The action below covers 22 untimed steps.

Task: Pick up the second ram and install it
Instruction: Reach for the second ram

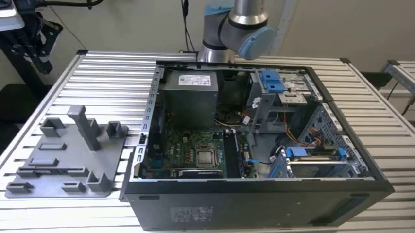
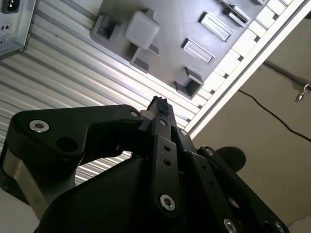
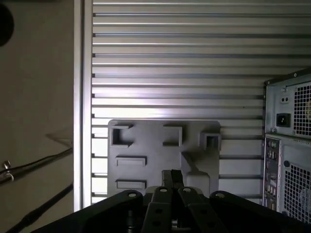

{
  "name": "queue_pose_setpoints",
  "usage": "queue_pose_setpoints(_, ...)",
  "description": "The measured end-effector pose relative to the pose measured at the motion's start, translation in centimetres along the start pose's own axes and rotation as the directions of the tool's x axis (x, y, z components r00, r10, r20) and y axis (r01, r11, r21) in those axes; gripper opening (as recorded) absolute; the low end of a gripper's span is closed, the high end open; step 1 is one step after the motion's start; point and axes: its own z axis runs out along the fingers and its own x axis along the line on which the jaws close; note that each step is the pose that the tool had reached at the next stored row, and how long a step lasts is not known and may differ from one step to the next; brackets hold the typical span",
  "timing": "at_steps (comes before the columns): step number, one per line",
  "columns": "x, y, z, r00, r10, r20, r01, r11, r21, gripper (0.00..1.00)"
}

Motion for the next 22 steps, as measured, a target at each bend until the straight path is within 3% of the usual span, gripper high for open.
queue_pose_setpoints(8,1.61,0.00,0.02,1.0000,0.000,0.0000,0.000,1.0000,0.0000,0.11)
queue_pose_setpoints(14,1.78,-0.06,0.02,1.0000,0.000,0.0000,0.000,1.0000,-0.0001,0.11)
queue_pose_setpoints(18,1.76,-1.01,0.02,1.0000,0.000,0.0000,0.000,1.0000,-0.0001,0.11)
queue_pose_setpoints(22,1.72,-2.68,0.01,1.0000,0.000,-0.0004,0.000,1.0000,0.0000,0.11)
